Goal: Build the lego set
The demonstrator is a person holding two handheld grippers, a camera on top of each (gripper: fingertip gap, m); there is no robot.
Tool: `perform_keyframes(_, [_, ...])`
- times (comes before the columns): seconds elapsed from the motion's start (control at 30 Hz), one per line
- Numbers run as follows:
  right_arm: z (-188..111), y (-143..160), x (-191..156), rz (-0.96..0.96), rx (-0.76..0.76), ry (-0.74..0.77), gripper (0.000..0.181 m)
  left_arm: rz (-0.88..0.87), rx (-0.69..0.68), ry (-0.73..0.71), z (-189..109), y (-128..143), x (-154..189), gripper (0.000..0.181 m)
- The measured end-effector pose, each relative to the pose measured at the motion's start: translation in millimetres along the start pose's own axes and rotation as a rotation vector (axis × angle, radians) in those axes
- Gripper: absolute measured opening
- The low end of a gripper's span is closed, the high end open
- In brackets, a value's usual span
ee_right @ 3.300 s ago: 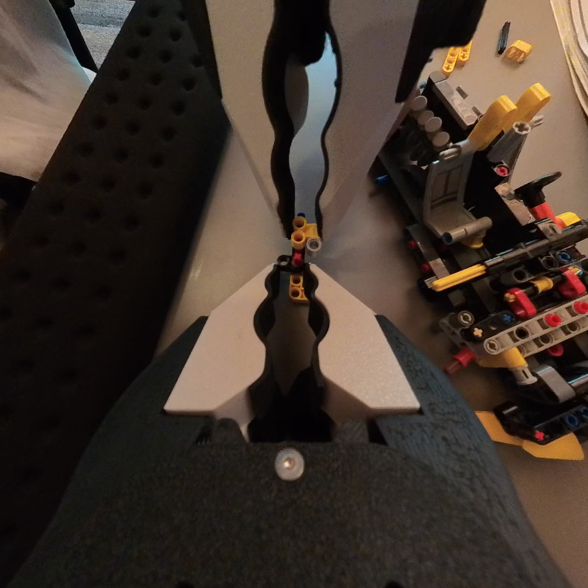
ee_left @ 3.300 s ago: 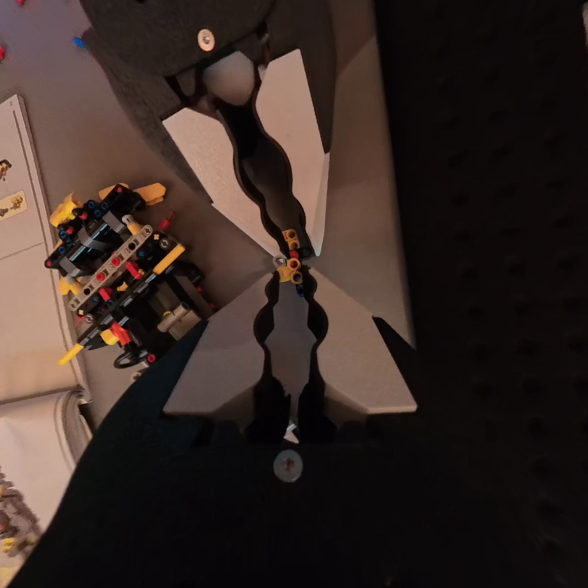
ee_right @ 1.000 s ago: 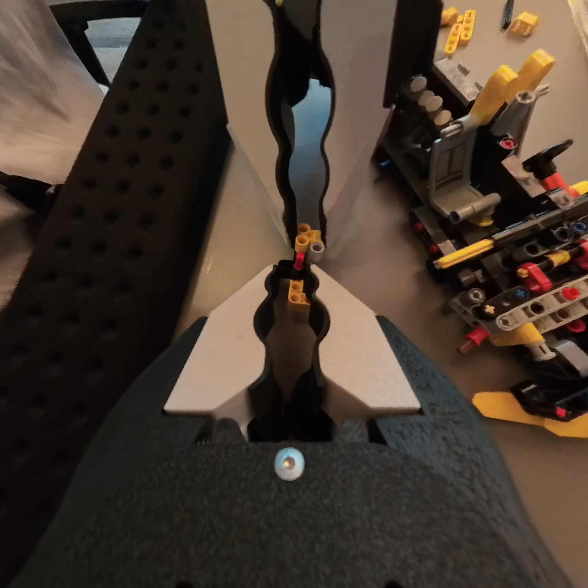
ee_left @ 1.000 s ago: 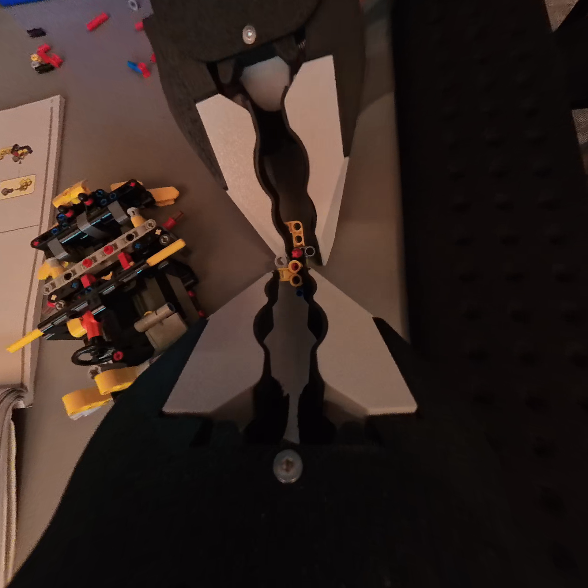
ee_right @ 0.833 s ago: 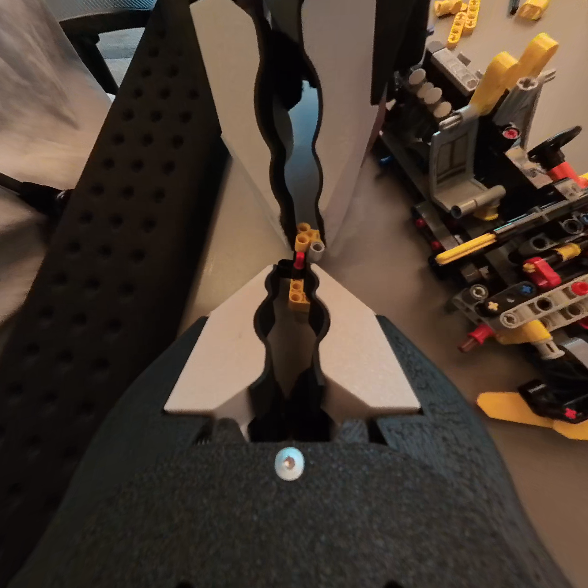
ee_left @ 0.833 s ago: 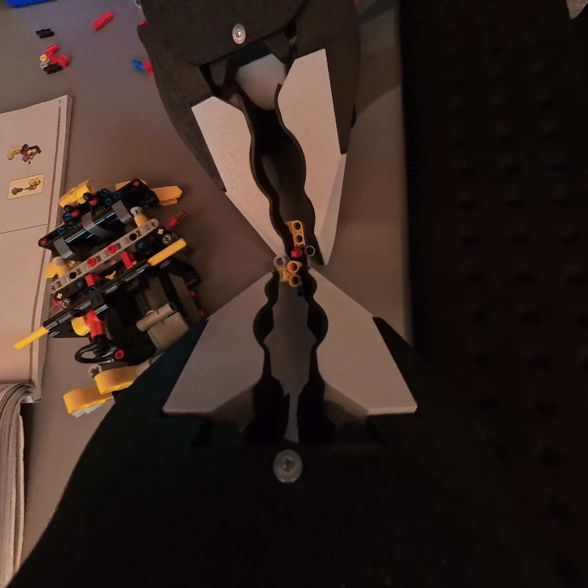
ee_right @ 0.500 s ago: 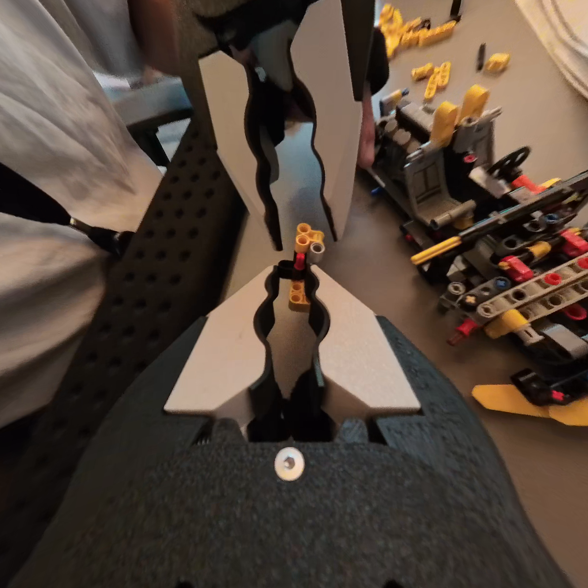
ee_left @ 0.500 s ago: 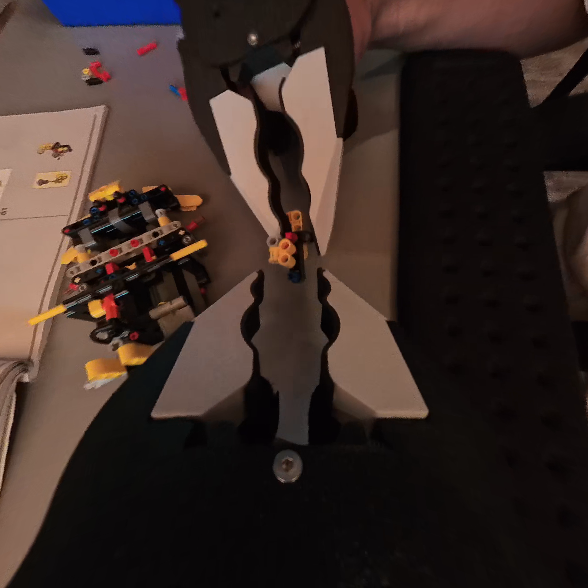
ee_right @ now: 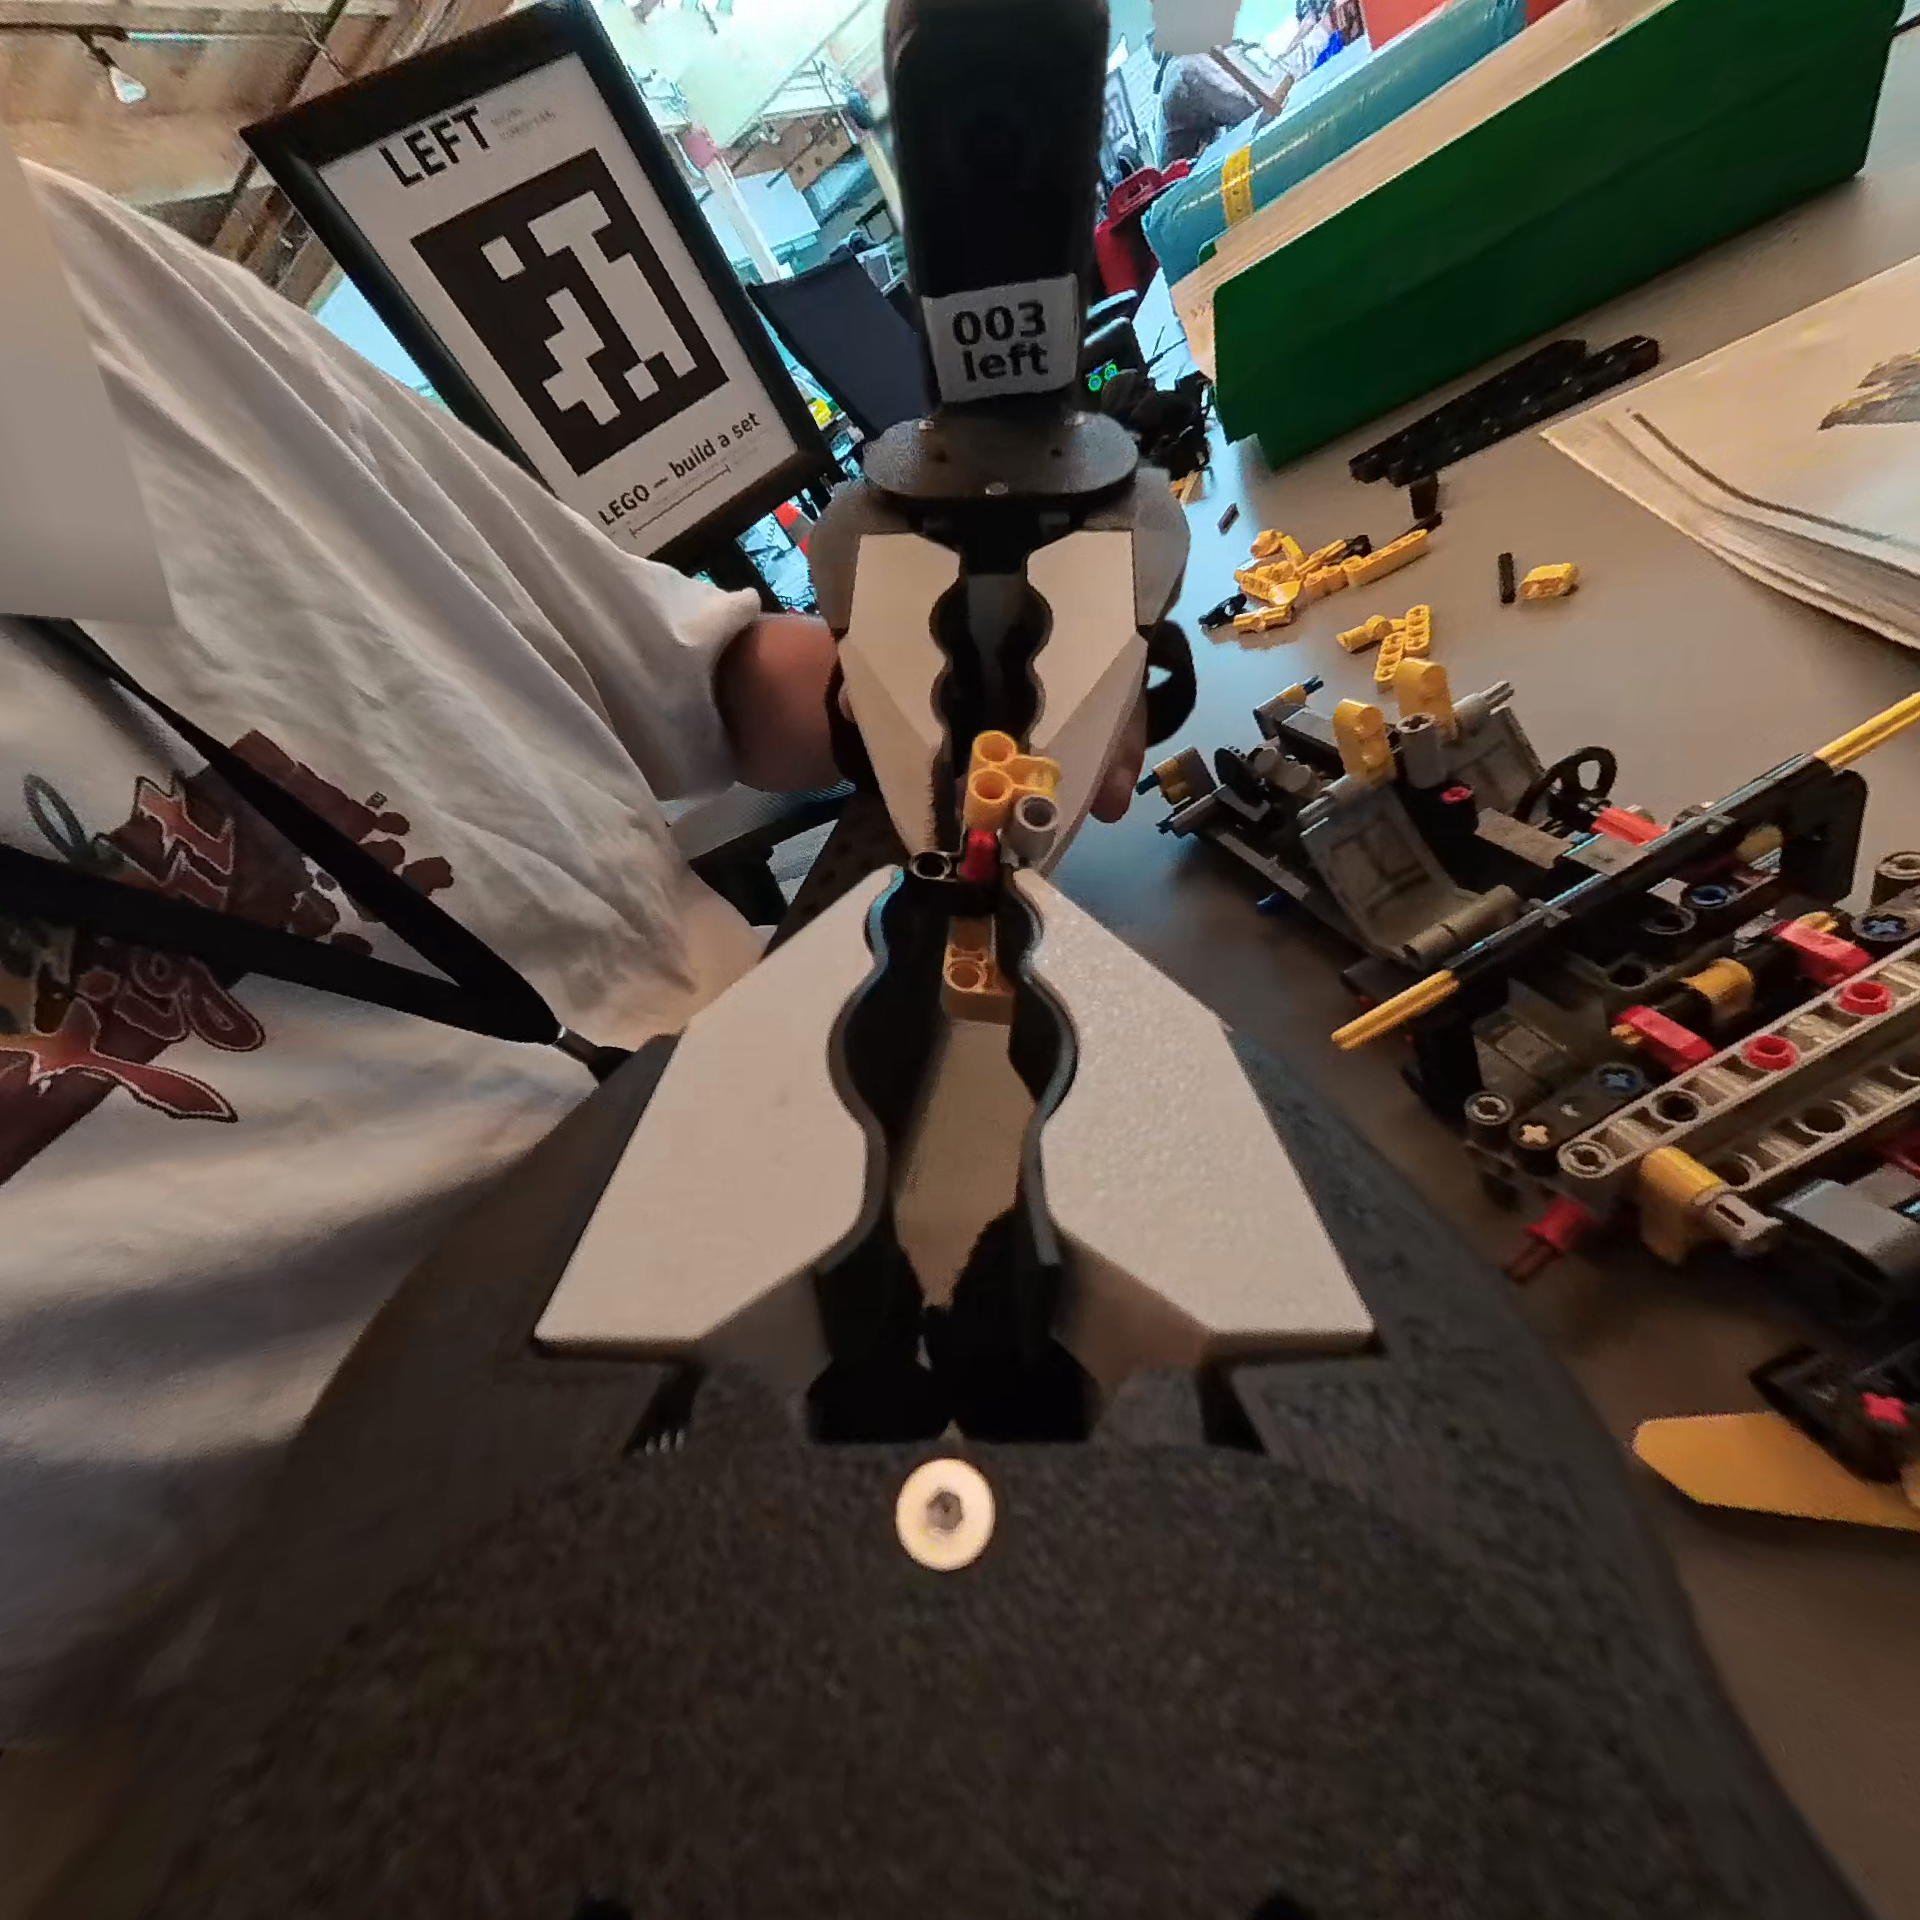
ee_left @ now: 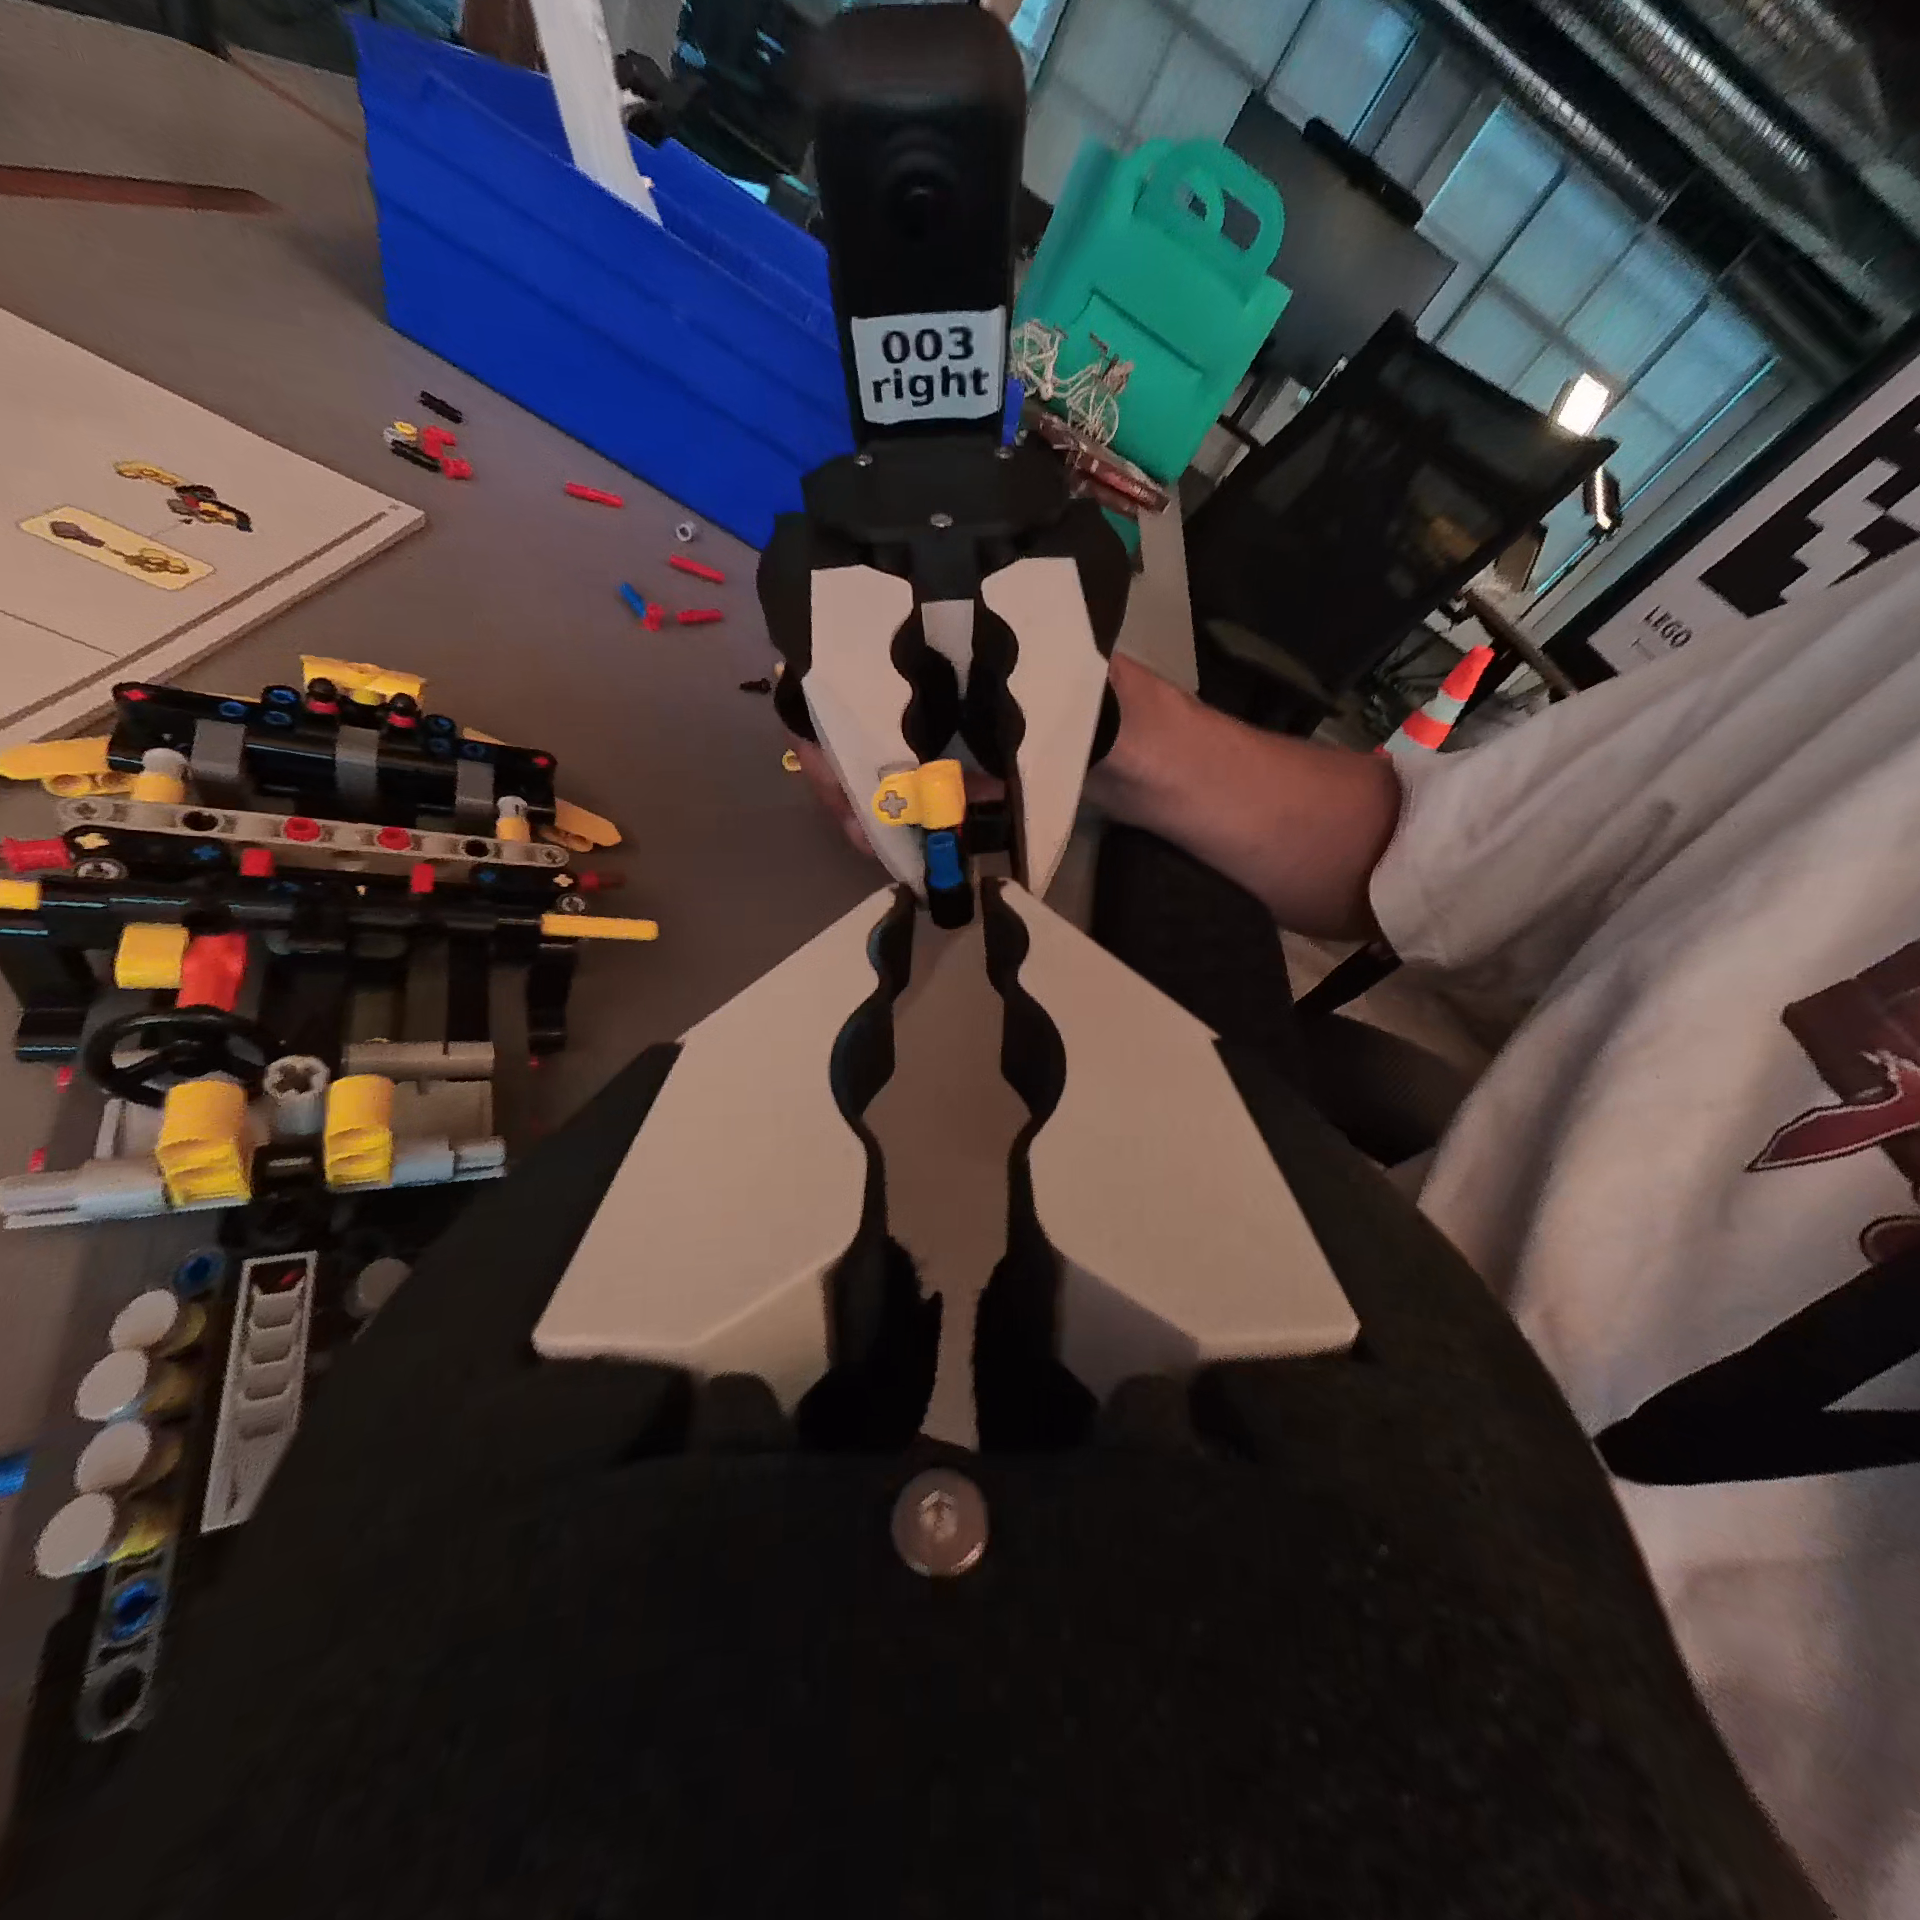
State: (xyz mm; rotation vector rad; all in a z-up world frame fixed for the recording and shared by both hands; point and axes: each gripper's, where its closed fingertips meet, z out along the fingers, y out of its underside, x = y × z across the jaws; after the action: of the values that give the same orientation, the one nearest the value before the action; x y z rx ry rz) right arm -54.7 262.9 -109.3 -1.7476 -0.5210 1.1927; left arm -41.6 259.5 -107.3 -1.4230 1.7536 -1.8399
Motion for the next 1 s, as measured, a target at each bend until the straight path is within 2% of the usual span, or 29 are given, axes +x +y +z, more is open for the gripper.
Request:
perform_keyframes(0.23, [2,1,5,0.010,0.012,0.022,0.015,-0.075,0.038,0.011,0,-1,-6,0.012])
perform_keyframes(0.33, [1,1,6,-0.128,-0.028,0.073,0.020,-0.144,0.046,0.045,-2,-2,-8,0.011])
perform_keyframes(0.4, [1,4,5,-0.241,-0.103,0.150,0.029,-0.153,0.035,0.035,-1,-1,-10,0.011])
perform_keyframes(0.5, [-3,5,17,-0.396,-0.194,0.355,0.042,-0.151,0.041,0.052,-1,-3,-8,0.008])
perform_keyframes(0.67, [-17,1,31,-0.476,-0.199,0.497,0.033,-0.176,0.061,0.040,-8,-5,-14,0.008])
perform_keyframes(0.73, [-20,-5,29,-0.542,-0.231,0.542,0.038,-0.195,0.044,0.025,-8,-1,-17,0.008])
perform_keyframes(0.83, [-9,3,20,-0.648,-0.416,0.591,0.040,-0.241,0.016,0.036,-7,6,-19,0.008])
perform_keyframes(0.9, [-5,10,26,-0.729,-0.567,0.639,0.033,-0.246,0.002,0.049,-8,8,-17,0.008])
perform_keyframes(0.97, [-3,7,30,-0.815,-0.622,0.678,0.033,-0.239,-0.010,0.054,-10,11,-17,0.008])
perform_keyframes(1.0, [-3,4,33,-0.845,-0.628,0.705,0.045,-0.247,-0.012,0.055,-12,12,-18,0.007])
